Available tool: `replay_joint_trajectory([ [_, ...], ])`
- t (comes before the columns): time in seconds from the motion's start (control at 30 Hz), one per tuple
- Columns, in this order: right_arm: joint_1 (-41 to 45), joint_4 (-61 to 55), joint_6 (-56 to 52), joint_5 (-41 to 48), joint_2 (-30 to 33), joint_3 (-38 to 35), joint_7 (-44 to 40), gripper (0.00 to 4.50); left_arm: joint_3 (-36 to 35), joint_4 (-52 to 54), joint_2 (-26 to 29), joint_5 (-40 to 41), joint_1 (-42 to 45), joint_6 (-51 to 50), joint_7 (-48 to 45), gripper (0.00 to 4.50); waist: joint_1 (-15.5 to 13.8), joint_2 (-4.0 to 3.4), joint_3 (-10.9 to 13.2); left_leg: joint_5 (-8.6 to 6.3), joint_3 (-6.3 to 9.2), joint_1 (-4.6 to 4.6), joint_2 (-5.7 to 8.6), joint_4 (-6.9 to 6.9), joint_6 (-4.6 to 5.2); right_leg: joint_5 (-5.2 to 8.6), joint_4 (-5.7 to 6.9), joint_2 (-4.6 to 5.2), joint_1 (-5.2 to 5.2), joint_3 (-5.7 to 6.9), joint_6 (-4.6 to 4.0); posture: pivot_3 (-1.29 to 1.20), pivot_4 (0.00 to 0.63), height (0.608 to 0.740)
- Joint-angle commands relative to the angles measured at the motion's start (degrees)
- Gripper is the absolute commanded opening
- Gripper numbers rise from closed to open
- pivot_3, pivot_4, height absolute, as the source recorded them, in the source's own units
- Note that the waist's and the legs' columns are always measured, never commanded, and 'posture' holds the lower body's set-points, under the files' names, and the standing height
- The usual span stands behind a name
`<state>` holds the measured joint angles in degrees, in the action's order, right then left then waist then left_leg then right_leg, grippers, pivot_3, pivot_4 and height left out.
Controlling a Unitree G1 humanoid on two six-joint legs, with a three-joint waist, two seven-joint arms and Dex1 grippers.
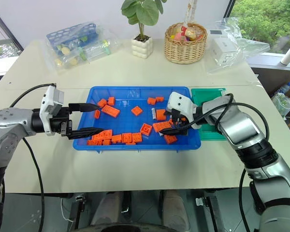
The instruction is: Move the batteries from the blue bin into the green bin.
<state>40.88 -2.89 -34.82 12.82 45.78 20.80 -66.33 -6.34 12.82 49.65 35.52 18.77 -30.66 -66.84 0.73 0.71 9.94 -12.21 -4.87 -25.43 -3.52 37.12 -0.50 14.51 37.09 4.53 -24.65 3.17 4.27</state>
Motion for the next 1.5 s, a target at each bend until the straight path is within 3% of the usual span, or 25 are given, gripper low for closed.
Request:
replay_joint_trajectory([
  [0.03,3.8,5.9,6.0,-3.2,-1.0,2.2,-4.5,3.87,-2.8,2.6,1.1,0.5,-0.2,0.3,0.8,4.50,0.0,0.00,0.0,0.00,0.00,0.00,0.00,0.00,0.00,0.00,0.00,0.00,0.00,0.00,0.00,0.00,0.150,0.736],
  [0.27,5.8,12.6,14.4,-5.6,-0.9,2.9,-12.6,3.87,-4.7,4.4,1.4,0.9,-2.3,0.0,2.3,4.50,-0.1,0.00,0.0,0.00,-0.01,0.00,0.00,0.01,0.00,0.00,0.00,0.02,0.01,0.01,0.00,0.00,0.150,0.736],
  [0.43,6.3,11.9,13.5,-3.6,-0.1,0.1,-16.4,3.87,-6.0,5.9,1.7,1.3,-4.3,-0.3,2.9,4.50,-0.1,-0.02,0.0,0.00,-0.01,0.01,-0.02,0.01,-0.01,-0.01,0.03,0.01,0.00,0.00,0.01,0.00,0.150,0.736],
  [0.73,8.1,19.4,19.1,-9.2,-4.0,2.7,-15.9,3.87,-5.0,5.5,1.8,1.3,-3.0,-0.3,2.4,4.50,-0.1,-0.02,0.0,0.00,-0.03,0.03,-0.01,0.02,-0.01,-0.01,0.03,0.01,0.02,0.01,0.01,0.00,0.150,0.736],
  [1.07,14.5,38.2,29.2,-15.6,-10.7,4.4,-17.2,3.87,-2.9,5.3,1.3,1.2,-1.1,-0.6,0.7,4.50,-0.1,-0.02,0.0,0.01,-0.04,0.04,0.00,0.02,-0.02,-0.01,0.07,0.00,0.03,0.00,0.02,0.00,0.150,0.736],
  [1.17,15.0,39.9,29.4,-15.6,-11.5,3.8,-17.5,3.12,-2.4,5.2,1.1,1.0,-0.5,-0.5,0.5,4.50,0.0,-0.03,0.0,0.01,-0.04,0.04,0.00,0.02,-0.02,-0.01,0.08,0.00,0.02,0.00,0.02,0.00,0.150,0.736],
  [1.23,14.9,39.0,28.7,-15.1,-11.5,2.9,-18.0,2.18,-2.3,4.9,1.1,1.0,-0.2,-0.4,0.4,4.50,0.0,-0.03,0.0,0.02,-0.04,0.05,-0.01,0.02,-0.03,-0.02,0.10,0.00,0.02,0.00,0.02,0.00,0.150,0.736],
  [1.5,18.6,35.8,21.1,-12.1,-15.5,-1.9,-15.0,2.18,-2.1,3.9,1.3,0.6,0.4,0.1,0.0,4.50,0.1,-0.04,0.0,0.02,-0.04,0.05,-0.01,0.01,-0.04,-0.02,0.13,-0.01,0.01,0.00,0.02,0.00,0.150,0.736],
])
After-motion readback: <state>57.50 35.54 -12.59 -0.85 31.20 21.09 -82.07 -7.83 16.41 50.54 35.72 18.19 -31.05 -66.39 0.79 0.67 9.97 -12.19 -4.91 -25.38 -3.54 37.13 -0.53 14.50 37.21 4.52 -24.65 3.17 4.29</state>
